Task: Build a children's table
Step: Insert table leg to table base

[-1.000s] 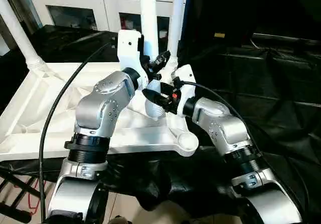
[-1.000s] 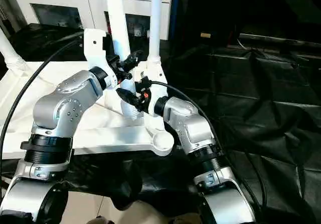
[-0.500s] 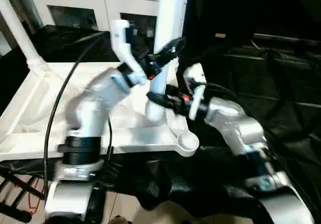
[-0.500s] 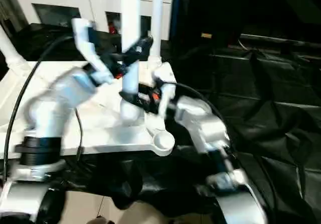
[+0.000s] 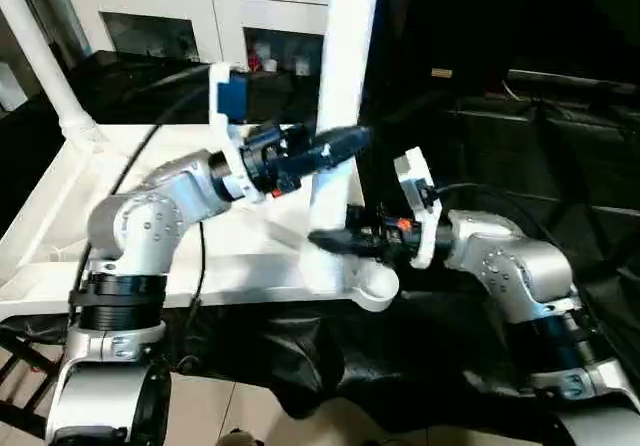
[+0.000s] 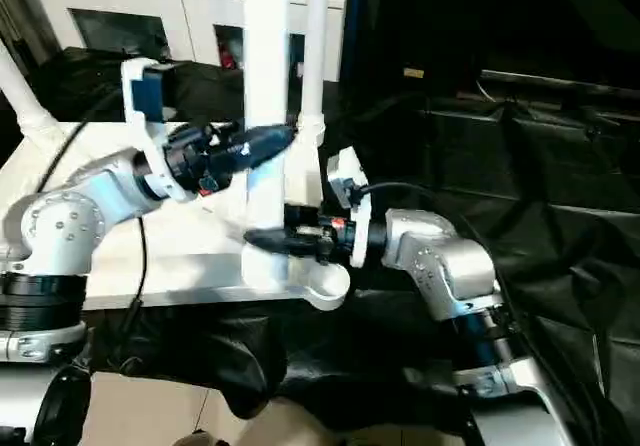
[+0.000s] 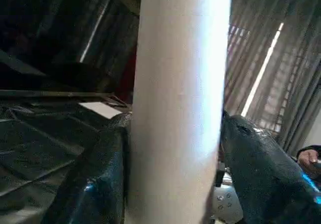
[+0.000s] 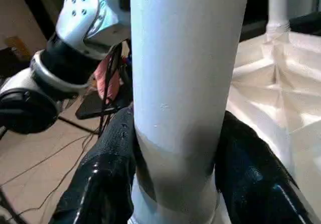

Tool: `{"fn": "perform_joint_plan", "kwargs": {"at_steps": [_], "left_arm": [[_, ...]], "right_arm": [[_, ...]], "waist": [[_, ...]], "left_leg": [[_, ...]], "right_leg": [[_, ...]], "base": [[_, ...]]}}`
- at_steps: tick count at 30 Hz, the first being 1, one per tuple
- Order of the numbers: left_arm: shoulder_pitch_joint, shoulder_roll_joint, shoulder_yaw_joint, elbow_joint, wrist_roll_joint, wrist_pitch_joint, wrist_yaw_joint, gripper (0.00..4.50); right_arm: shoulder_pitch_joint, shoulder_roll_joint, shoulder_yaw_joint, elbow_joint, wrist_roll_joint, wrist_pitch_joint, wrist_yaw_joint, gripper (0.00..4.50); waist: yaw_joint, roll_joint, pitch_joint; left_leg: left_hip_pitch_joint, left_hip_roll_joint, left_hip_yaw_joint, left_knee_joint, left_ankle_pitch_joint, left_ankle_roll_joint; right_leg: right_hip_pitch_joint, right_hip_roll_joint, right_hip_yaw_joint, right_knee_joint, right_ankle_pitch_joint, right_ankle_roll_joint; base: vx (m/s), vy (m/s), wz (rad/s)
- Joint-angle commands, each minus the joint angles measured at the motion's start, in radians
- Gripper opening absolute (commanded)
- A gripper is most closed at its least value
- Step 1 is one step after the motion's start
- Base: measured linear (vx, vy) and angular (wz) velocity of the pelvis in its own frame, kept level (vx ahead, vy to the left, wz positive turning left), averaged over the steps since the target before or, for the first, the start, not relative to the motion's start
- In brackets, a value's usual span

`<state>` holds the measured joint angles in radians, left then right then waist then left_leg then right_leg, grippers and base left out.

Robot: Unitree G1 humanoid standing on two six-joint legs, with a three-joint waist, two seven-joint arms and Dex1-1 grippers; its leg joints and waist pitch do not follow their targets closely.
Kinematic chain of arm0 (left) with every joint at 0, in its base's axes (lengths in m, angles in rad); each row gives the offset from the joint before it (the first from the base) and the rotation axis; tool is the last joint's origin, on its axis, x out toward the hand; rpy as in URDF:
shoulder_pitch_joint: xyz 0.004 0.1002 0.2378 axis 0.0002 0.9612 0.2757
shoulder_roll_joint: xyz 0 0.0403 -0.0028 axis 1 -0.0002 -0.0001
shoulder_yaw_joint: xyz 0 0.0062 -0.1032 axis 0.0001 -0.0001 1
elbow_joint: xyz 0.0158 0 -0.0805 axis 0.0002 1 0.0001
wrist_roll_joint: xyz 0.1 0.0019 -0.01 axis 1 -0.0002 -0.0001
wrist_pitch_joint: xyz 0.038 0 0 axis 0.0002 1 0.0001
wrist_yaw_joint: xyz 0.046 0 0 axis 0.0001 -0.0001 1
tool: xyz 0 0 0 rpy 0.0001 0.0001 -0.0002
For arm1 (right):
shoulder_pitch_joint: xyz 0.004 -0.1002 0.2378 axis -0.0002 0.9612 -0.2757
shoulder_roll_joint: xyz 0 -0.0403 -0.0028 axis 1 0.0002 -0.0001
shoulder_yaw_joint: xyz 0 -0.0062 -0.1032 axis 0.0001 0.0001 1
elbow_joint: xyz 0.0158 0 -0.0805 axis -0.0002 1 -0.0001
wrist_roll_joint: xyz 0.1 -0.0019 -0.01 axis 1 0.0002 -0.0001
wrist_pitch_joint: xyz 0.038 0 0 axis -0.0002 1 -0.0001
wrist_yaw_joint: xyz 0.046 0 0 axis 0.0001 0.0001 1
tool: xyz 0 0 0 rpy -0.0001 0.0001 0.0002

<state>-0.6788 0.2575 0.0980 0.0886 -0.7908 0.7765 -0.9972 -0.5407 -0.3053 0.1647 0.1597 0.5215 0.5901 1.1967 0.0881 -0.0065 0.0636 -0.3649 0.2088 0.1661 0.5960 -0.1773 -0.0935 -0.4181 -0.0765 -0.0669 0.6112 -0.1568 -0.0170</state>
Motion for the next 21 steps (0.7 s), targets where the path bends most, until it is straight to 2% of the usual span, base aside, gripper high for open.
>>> {"fn": "perform_joint_plan", "kwargs": {"at_steps": [1,6,14,16,18,19,21], "left_arm": [[-0.018,-0.004,-0.008,0.004,-0.006,0.002,0.002,2.58],[-0.016,-0.021,0.012,0.008,-0.023,-0.005,0.026,2.0],[-0.019,-0.028,0.025,0.009,-0.033,-0.003,0.033,1.86],[-0.017,-0.038,0.025,-0.001,-0.008,-0.023,0.071,1.85],[-0.016,-0.045,0.023,-0.004,0.013,-0.04,0.101,1.85],[-0.016,-0.045,0.023,-0.004,0.013,-0.04,0.101,1.85],[-0.016,-0.058,-0.001,-0.019,0.104,-0.095,0.198,1.85]], "right_arm": [[0.006,-0.012,0.002,-0.027,0.012,0.01,0.015,1.86],[0.009,-0.024,0.012,-0.032,0.012,0.013,0.024,1.86],[0.007,-0.028,0.011,-0.036,0.008,0.018,0.025,1.86],[0.005,-0.025,0.014,-0.031,-0.016,-0.008,0.007,1.86],[0.002,-0.021,0.013,-0.028,-0.021,-0.01,-0.007,2.42],[0.002,-0.021,0.013,-0.028,-0.021,-0.01,-0.007,2.42],[-0.016,0.007,0.007,-0.006,-0.06,0.002,-0.117,2.64]], "waist": [[0.0,0.003,-0.079],[0.001,0.002,-0.08],[0.002,0.0,-0.08],[0.002,0.0,-0.08],[0.002,0.0,-0.08],[0.002,0.0,-0.08],[-0.002,0.002,-0.078]], "left_leg": [[0.004,0.006,0.007,-0.062,-0.174,0.02],[0.003,0.006,0.006,-0.061,-0.17,0.02],[0.002,0.006,0.007,-0.06,-0.153,0.025],[0.002,0.006,0.007,-0.06,-0.156,0.025],[0.001,0.007,0.007,-0.06,-0.156,0.023],[0.001,0.006,0.007,-0.059,-0.156,0.023],[0.0,0.008,0.004,-0.061,-0.155,0.013]], "right_leg": [[0.069,-0.044,0.036,-0.069,-0.233,-0.193],[0.069,-0.044,0.035,-0.07,-0.257,-0.182],[0.069,-0.044,0.035,-0.068,-0.235,-0.186],[0.068,-0.044,0.035,-0.069,-0.242,-0.184],[0.069,-0.044,0.035,-0.069,-0.241,-0.182],[0.069,-0.043,0.035,-0.069,-0.241,-0.182],[0.067,-0.042,0.034,-0.071,-0.248,-0.169]], "base": [[0.0,0.0,0.0],[0.0,0.0,0.0],[0.0,0.0,0.0],[0.0,0.0,0.0],[0.0,0.0,0.0],[0.0,0.0,0.0],[0.0,0.0,0.0]]}}
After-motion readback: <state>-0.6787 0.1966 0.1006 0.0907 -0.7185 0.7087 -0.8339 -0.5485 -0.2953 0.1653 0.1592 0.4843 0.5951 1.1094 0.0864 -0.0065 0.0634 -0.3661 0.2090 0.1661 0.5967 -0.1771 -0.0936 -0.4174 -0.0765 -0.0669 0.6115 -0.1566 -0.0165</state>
